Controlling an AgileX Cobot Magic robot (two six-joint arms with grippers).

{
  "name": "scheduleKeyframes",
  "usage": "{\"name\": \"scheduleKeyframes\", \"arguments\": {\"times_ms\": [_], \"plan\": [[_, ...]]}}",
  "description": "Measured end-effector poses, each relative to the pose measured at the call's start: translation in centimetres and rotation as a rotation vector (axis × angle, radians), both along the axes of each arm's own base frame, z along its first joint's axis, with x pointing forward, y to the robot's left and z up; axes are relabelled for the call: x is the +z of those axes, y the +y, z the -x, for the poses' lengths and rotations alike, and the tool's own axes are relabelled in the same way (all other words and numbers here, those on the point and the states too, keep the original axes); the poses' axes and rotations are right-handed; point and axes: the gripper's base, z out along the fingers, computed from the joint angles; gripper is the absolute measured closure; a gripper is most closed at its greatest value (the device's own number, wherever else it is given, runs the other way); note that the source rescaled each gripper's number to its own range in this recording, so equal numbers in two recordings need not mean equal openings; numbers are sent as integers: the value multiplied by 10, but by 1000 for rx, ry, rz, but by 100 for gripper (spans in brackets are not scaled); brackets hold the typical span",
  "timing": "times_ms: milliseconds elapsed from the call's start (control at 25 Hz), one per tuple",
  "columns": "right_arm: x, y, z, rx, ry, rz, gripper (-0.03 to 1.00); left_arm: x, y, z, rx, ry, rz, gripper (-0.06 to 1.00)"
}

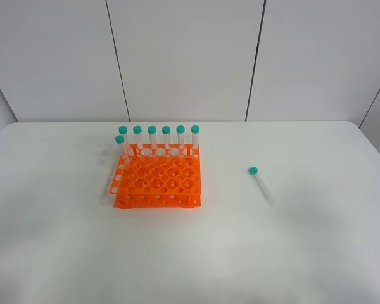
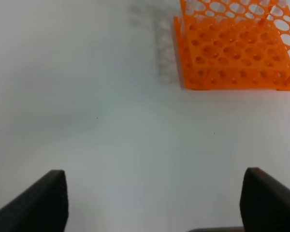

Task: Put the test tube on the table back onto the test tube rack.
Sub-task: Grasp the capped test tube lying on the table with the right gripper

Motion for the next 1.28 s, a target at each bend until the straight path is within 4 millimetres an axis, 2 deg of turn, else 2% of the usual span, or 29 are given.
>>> {"name": "scheduleKeyframes", "arguments": {"times_ms": [1080, 1280], "plan": [[0, 0, 0, 0, 0, 0, -3, 0, 0, 0, 0, 0, 0, 10], [16, 1, -1, 4, -28, -5, -3, 0, 0, 0, 0, 0, 0, 10]]}}
